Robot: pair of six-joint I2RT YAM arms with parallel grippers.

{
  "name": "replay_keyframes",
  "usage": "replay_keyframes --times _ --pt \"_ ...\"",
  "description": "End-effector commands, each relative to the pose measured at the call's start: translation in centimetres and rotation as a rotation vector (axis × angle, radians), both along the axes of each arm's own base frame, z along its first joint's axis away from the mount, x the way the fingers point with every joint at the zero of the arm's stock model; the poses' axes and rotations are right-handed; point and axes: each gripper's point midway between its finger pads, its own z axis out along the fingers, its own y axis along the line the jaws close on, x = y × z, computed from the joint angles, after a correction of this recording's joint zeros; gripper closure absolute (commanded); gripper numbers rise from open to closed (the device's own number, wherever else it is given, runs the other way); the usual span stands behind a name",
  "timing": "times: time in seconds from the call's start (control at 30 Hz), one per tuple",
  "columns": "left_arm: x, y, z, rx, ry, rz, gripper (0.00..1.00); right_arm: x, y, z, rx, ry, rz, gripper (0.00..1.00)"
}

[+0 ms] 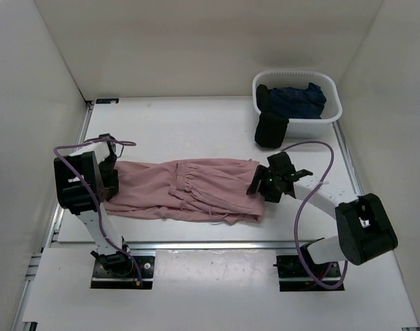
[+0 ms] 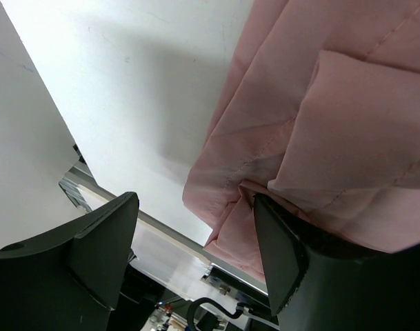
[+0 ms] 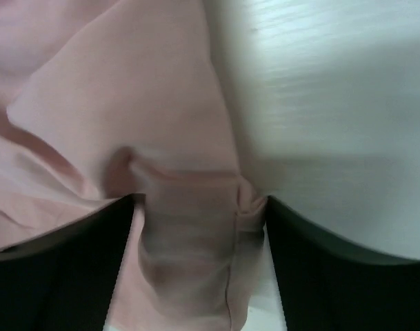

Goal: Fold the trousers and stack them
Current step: Fold the trousers

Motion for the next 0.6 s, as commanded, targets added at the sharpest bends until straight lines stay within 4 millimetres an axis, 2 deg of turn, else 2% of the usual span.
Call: replay_keyframes --times 0.0,0.03,0.1,0.17,0.2,0.23,0.27,0.3,0.33,0.37,0.4,0.43,0.47,0.53,0.57 --pt "1.2 -0.6 0.1 -0.024 -0.101 0.021 0.2 -1.1 2.1 -0.5 0.125 0.055 0.041 0.3" --pt "1.2 -0.6 0.1 -0.024 -0.101 0.021 0.17 -2.0 1.7 -1.2 0.127 0.086 0.037 0.37" --pt "1.3 -0.6 0.4 -0.022 -0.114 0.021 0.15 -2.1 1.4 -1.0 0.163 0.095 0.003 0.71" --pt "1.8 -0.5 1.3 -0.017 -0.139 0.02 0.14 -1.9 -0.3 -0.7 0.165 0.105 -0.065 0.96" --pt "2.0 -0.7 1.5 -0.027 -0.144 0.02 0.12 -1.9 -1.1 -0.4 0.163 0.111 -0.095 1.0" --pt "2.1 -1.0 2.0 -0.047 -0.149 0.02 0.12 -0.7 -2.6 0.7 0.166 0.081 -0.146 1.0" --pt "3.0 -1.0 2.9 -0.055 -0.181 0.019 0.09 -0.9 -3.8 1.9 0.154 0.074 -0.174 1.0" --pt "3.3 -1.3 3.2 -0.072 -0.19 0.019 0.0 -0.6 -5.0 3.0 0.13 0.051 -0.2 1.0" --pt "3.6 -1.9 4.1 -0.107 -0.213 0.017 0.0 -0.1 -7.2 4.0 0.086 0.018 -0.233 1.0" --pt "4.5 -1.9 5.0 -0.118 -0.244 0.015 0.0 -0.2 -8.7 6.6 0.037 -0.008 -0.256 1.0" --pt "5.2 -2.0 5.8 -0.124 -0.279 0.011 0.0 0.1 -11.3 7.8 -0.066 -0.038 -0.31 1.0" --pt "5.4 -2.2 6.2 -0.136 -0.285 0.01 0.0 0.0 -12.6 9.2 -0.152 -0.066 -0.269 1.0" --pt "5.9 -2.5 7.2 -0.153 -0.311 0.007 0.0 0.1 -13.7 12.4 -0.213 -0.095 -0.261 1.0" --pt "6.2 -2.6 7.7 -0.162 -0.322 0.005 0.0 0.2 -15.3 15.0 -0.318 -0.119 -0.209 1.0" --pt "6.2 -2.8 7.7 -0.171 -0.323 0.005 0.0 1.1 -15.5 18.1 -0.347 -0.181 -0.205 1.0"
